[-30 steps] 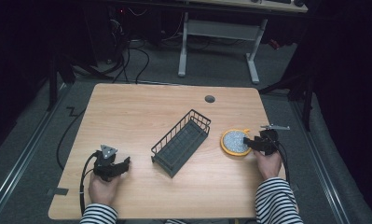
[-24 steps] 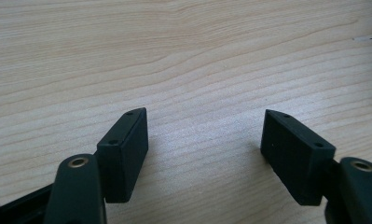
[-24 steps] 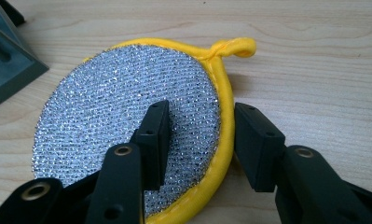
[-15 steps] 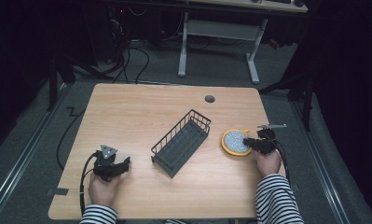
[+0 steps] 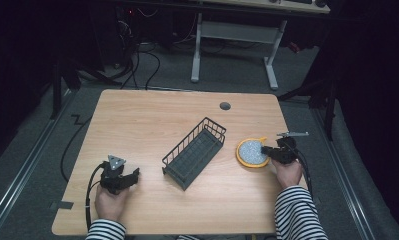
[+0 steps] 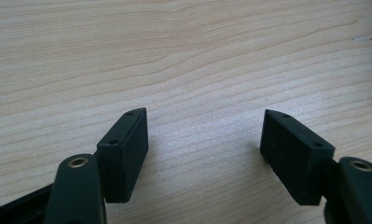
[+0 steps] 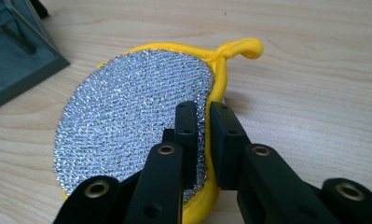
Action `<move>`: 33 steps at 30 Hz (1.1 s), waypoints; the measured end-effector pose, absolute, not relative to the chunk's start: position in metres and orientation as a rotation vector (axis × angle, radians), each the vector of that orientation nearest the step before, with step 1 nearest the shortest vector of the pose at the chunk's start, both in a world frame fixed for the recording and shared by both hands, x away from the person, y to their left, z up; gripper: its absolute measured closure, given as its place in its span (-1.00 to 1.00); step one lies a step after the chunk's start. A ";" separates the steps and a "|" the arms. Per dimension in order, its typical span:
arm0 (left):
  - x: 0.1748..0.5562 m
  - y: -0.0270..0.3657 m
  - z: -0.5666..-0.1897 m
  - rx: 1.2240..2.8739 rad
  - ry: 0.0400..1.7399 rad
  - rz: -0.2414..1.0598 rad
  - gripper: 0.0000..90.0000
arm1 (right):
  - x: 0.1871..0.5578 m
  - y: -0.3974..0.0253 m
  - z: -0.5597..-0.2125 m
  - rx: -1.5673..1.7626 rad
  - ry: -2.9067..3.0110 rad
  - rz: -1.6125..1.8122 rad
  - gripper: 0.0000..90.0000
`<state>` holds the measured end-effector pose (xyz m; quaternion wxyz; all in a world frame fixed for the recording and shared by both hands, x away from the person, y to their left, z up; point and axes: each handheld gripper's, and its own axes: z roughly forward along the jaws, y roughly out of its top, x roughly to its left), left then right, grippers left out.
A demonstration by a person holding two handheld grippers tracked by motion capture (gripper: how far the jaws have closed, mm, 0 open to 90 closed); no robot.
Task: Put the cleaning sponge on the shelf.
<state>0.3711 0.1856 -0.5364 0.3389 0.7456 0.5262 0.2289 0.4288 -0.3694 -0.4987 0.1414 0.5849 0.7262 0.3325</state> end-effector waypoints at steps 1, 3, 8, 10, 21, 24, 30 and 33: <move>0.371 0.186 -0.536 1.942 1.370 0.596 -0.27 | 0.429 -0.370 -0.498 1.680 2.095 0.967 0.83; 0.371 0.186 -0.536 1.942 1.370 0.596 -0.27 | 0.427 -0.370 -0.494 1.675 2.089 0.979 0.84; 0.371 0.186 -0.536 1.942 1.370 0.596 -0.28 | 0.423 -0.369 -0.484 1.634 2.092 0.982 0.84; 0.371 0.186 -0.536 1.942 1.370 0.596 -0.28 | 0.421 -0.368 -0.478 1.609 2.094 0.983 0.84; 0.371 0.185 -0.536 1.946 1.370 0.597 -0.28 | 0.414 -0.362 -0.452 1.518 2.092 1.045 0.84; 0.371 0.185 -0.536 1.945 1.372 0.600 -0.28 | 0.411 -0.360 -0.445 1.483 2.093 1.075 0.84; 0.371 0.185 -0.536 1.944 1.372 0.598 -0.28 | 0.409 -0.356 -0.428 1.439 2.099 1.101 0.84; 0.371 0.185 -0.536 1.944 1.372 0.599 -0.28 | 0.409 -0.354 -0.419 1.409 2.095 1.138 0.84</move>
